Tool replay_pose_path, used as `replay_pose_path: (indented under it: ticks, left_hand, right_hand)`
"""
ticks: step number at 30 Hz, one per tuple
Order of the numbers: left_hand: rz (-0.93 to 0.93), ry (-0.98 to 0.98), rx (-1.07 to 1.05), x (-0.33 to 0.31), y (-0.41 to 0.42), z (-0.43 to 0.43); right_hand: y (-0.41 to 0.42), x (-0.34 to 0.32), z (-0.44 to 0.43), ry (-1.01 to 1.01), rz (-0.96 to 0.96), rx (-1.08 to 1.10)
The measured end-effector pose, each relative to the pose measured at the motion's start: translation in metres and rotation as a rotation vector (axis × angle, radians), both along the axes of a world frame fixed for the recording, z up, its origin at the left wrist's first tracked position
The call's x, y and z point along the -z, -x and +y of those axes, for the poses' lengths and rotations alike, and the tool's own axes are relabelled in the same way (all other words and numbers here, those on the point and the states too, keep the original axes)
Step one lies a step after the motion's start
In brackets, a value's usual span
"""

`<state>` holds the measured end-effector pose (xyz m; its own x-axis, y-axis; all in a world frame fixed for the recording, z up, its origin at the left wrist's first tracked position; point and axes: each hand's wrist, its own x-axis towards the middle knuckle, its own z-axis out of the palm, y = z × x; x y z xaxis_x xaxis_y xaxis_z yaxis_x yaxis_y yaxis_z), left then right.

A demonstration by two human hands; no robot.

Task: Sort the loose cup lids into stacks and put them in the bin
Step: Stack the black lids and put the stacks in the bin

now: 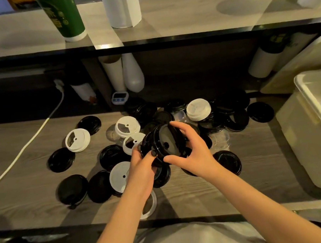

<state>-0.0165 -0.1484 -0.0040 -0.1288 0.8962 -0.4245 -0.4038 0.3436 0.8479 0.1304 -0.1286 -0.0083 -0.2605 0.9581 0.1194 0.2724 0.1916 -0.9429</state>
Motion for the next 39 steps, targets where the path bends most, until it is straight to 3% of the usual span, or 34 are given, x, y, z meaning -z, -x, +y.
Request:
replay_pose_path:
  ticks: [5,14,19,23,26,30,33,39]
  left_hand:
    - [-0.147,-0.021,0.030,-0.007,0.002,-0.004]
    - [-0.013,-0.046,0.097,0.001,0.008,-0.008]
    - [0.024,0.024,0.066,0.005,0.010,-0.004]
    - [0.062,0.022,0.060,0.010,0.007,-0.002]
    - [0.086,0.016,0.051,0.011,0.003,0.002]
    - [0.113,0.000,0.050,0.010,-0.005,0.007]
    - [0.152,0.015,0.065,0.014,-0.008,0.009]
    - [0.208,0.017,0.110,0.015,-0.020,0.005]
  right_hand:
    - [-0.001,0.001,-0.001,-0.113,-0.159,-0.056]
    - [-0.002,0.005,-0.003,-0.412,-0.472,-0.118]
    - [-0.011,0.013,-0.003,-0.424,-0.515,-0.186]
    - [-0.024,0.016,-0.007,-0.296,-0.448,-0.161]
    - [-0.049,0.027,-0.008,-0.177,-0.391,0.069]
    - [-0.101,0.065,-0.012,0.108,-0.620,0.298]
    - [-0.123,0.088,-0.025,0.314,-0.676,0.324]
    - [-0.117,0.105,-0.033,0.304,-0.809,0.250]
